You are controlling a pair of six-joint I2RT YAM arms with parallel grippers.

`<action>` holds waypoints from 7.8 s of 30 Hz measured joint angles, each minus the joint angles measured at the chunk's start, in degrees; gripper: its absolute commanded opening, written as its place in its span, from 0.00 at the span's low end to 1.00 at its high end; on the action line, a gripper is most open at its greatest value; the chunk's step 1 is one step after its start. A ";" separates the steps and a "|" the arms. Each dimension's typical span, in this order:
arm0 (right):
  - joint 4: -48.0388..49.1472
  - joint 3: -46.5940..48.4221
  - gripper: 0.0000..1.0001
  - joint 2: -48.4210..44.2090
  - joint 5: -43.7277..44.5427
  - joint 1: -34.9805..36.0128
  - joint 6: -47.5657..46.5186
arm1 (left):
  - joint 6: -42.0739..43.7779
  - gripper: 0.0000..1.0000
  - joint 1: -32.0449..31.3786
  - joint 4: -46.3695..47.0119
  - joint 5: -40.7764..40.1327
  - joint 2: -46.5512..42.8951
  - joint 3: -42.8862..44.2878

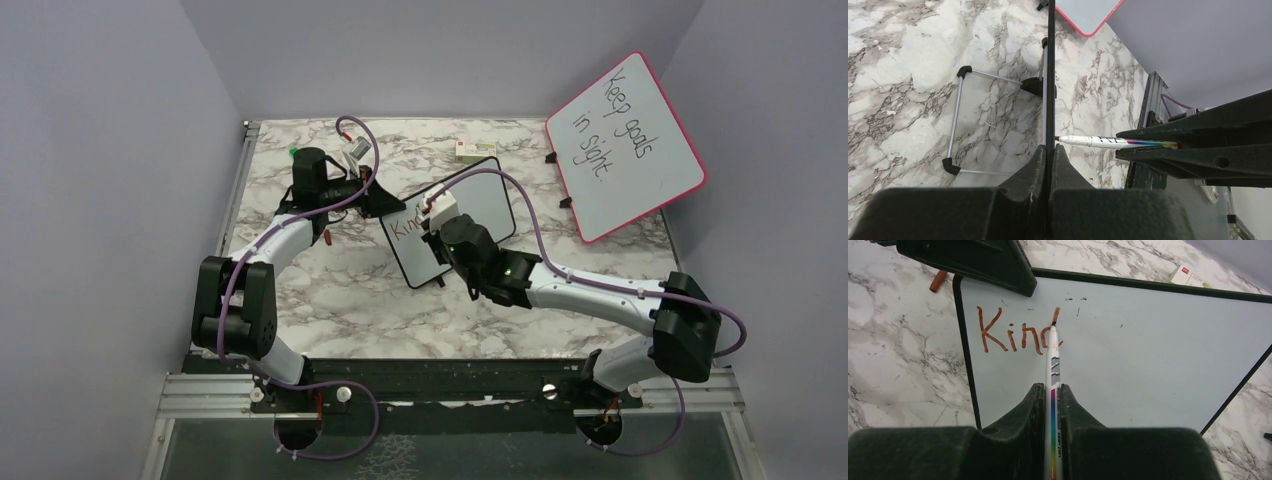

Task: Write a sentence on the whiteboard

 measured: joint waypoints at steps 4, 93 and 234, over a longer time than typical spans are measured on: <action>-0.50 -0.28 0.01 -0.15 -0.20 0.00 0.68 | 0.00 0.00 0.00 0.00 0.00 0.00 0.00; 2.75 -4.35 0.01 -2.38 -0.42 -1.07 -1.44 | -0.02 0.00 0.00 -0.17 0.15 0.00 0.09; -1.70 -5.07 0.01 -3.76 -1.20 -2.95 3.61 | 0.00 0.00 0.00 -0.22 0.11 0.02 0.11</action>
